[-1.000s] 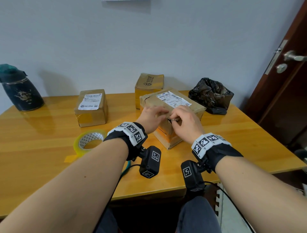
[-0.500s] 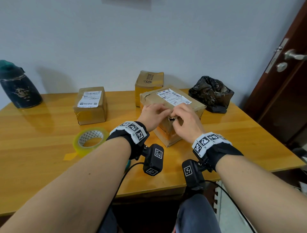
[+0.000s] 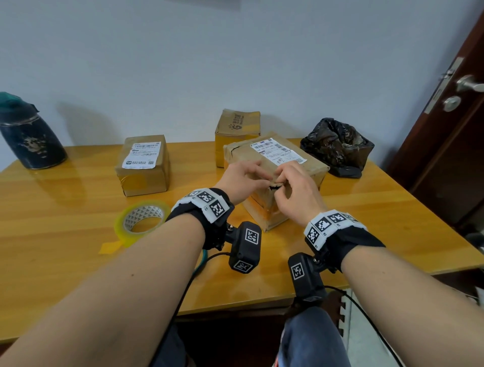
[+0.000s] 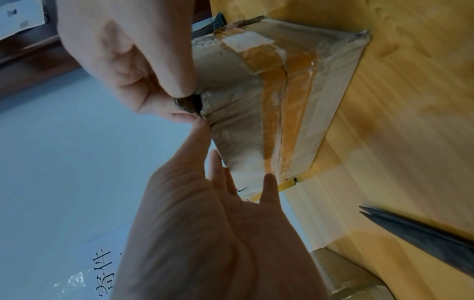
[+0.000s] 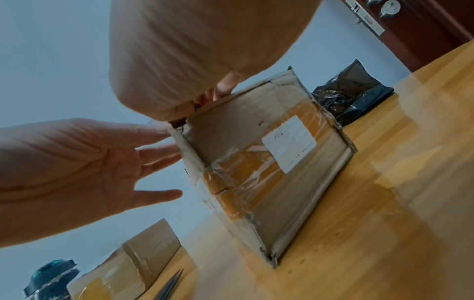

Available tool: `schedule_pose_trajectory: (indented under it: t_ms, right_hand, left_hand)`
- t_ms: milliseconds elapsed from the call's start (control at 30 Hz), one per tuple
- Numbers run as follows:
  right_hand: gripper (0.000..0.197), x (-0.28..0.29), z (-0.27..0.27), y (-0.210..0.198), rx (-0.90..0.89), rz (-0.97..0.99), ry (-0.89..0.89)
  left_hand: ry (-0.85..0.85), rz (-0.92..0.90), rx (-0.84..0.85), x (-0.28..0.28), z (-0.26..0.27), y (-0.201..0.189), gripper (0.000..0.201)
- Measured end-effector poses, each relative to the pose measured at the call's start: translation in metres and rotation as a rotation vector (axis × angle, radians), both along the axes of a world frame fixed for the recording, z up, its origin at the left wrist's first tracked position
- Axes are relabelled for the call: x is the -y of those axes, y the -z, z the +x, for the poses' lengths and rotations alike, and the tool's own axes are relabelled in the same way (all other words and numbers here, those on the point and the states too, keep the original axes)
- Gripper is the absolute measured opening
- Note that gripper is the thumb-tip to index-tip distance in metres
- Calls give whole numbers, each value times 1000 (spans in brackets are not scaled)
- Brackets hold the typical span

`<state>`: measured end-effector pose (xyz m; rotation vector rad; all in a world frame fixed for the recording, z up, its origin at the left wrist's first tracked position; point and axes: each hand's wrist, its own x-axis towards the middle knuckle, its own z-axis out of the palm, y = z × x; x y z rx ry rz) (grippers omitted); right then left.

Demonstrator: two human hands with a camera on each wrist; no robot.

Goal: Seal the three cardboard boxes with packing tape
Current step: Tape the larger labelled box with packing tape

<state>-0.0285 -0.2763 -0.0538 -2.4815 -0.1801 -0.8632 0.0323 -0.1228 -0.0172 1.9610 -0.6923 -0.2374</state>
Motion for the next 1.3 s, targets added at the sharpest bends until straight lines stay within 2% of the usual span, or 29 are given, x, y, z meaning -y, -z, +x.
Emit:
schedule_pose_trajectory:
  t_ms: [333,467,567,633,733,900,1067,1200,1300]
  right_hand:
    - [15,-1,0,0,7,-8,-5]
    - [20,7,-6,7,8,-54,93]
    - [19,10,-8,9,1,-56,107]
    - [18,8,-7,8,-7,-59,105]
    - [17,7,-5,9,-4,-52,134]
    - [14,3,-5,12,20,9,143]
    - [16,-9,-4,12,40,84,89]
    - [19,-7,-4,10,36,111,84]
    - [19,-6,-4,10,18,105,101]
  left_hand:
    - [-10,30,40,-1,0,1,11]
    - [5,37,-8,-3,3,-2,8]
    - [49,69,-80,-5,6,-9,28]
    - [60,109,-41,-4,5,-11,36]
    - [43,132,24,-3,4,-9,32]
    - [-16,82,30,-5,4,-8,23]
    - [-42,174,306,1,1,-9,21]
    - [-50,131,289,2,5,-11,14]
    - [-15,221,360,4,6,-15,18]
